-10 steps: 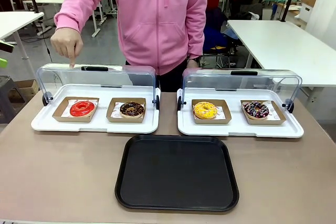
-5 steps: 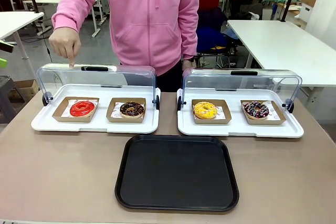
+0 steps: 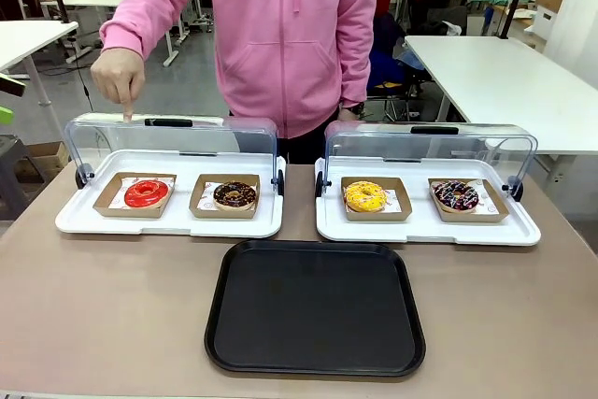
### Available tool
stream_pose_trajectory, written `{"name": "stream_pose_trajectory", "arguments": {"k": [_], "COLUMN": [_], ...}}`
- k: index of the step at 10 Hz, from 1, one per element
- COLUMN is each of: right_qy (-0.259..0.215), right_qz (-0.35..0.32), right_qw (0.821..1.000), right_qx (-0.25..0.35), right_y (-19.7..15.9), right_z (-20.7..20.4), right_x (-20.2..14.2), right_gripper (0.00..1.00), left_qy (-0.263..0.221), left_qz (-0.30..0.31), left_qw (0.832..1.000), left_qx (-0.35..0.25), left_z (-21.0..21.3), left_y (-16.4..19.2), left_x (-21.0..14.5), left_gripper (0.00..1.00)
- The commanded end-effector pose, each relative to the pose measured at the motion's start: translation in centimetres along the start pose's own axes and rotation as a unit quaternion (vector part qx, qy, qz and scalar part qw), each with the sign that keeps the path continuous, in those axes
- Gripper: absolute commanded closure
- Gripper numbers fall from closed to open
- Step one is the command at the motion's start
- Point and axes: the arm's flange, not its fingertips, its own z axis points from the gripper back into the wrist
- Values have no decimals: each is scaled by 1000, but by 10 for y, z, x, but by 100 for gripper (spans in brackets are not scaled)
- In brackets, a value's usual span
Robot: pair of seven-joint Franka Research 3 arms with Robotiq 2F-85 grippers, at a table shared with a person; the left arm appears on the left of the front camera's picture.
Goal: Move the first donut from the left to the tray.
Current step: Pick up the Paper togo box containing the Donut indicated by the person and place it on the Handle tray.
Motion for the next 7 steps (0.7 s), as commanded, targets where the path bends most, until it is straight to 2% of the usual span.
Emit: {"name": "stream_pose_trajectory", "arguments": {"k": [1, 4, 7], "right_qy": [-9, -9, -9], "right_qz": [8, 8, 8], "right_qw": [1000, 1000, 1000], "right_qx": [0, 0, 0], "right_y": [-1, -1, -1], "right_z": [-1, -1, -1], "right_x": [2, 2, 2], "right_gripper": [0, 0, 0], "left_qy": [87, 190, 260], "left_qz": [-63, -151, -196], "left_qw": [994, 969, 946], "left_qx": [-21, -36, 2], "left_z": [-18, -51, -106], "left_y": [-6, -26, -41], "left_x": [16, 27, 16], "left_gripper": [0, 0, 0]}}
